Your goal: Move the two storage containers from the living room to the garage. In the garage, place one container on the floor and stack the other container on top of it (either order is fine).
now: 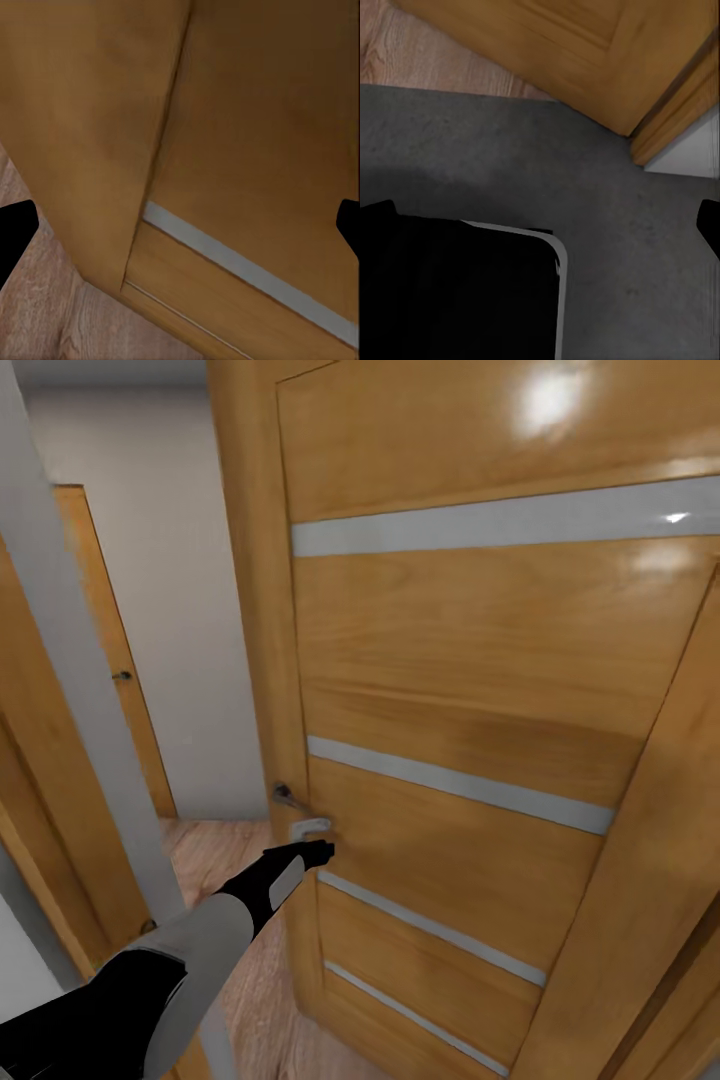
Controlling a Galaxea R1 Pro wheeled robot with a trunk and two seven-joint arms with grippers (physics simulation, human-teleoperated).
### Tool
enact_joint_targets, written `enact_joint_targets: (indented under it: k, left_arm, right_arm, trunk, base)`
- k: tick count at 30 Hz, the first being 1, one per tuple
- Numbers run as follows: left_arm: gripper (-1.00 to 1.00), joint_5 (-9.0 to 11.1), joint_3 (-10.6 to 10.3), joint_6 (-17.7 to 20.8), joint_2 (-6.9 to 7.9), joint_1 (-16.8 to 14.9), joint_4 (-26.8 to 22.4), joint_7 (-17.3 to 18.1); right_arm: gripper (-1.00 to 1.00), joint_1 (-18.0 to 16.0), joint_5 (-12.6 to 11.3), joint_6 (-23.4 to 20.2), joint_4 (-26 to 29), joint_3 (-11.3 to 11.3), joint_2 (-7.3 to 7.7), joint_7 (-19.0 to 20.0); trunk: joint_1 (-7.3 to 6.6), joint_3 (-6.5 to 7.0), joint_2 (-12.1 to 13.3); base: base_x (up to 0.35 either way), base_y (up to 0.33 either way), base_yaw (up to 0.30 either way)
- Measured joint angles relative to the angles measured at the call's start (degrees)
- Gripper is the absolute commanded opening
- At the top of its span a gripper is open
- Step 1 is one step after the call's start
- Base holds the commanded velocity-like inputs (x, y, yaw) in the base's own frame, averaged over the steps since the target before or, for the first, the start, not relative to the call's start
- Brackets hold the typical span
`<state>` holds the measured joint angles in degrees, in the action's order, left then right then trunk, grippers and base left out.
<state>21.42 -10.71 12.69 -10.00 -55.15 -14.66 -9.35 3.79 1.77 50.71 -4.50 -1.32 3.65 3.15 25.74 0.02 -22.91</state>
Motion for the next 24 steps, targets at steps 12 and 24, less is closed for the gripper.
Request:
enact_joint_targets:
  k: [12,24]
  left_arm:
    - [1.0,-0.06,-0.16,-0.08,0.0,0.03,0.13,-0.17]
    - [1.0,1.71,-1.11,-0.03,0.0,0.1,0.15,0.07]
  right_arm:
    - [1.0,0.0,-0.01,-0.03,0.01,0.01,0.0,0.01]
    - [1.0,0.0,0.03,-0.03,0.0,0.01,-0.06,0.0]
  trunk:
    - [0.02,-0.02,0.01]
    - [-0.01,-0.04,0.01]
  base:
    - [0.066,-0.117,0.0]
    - [0.112,0.022,0.0]
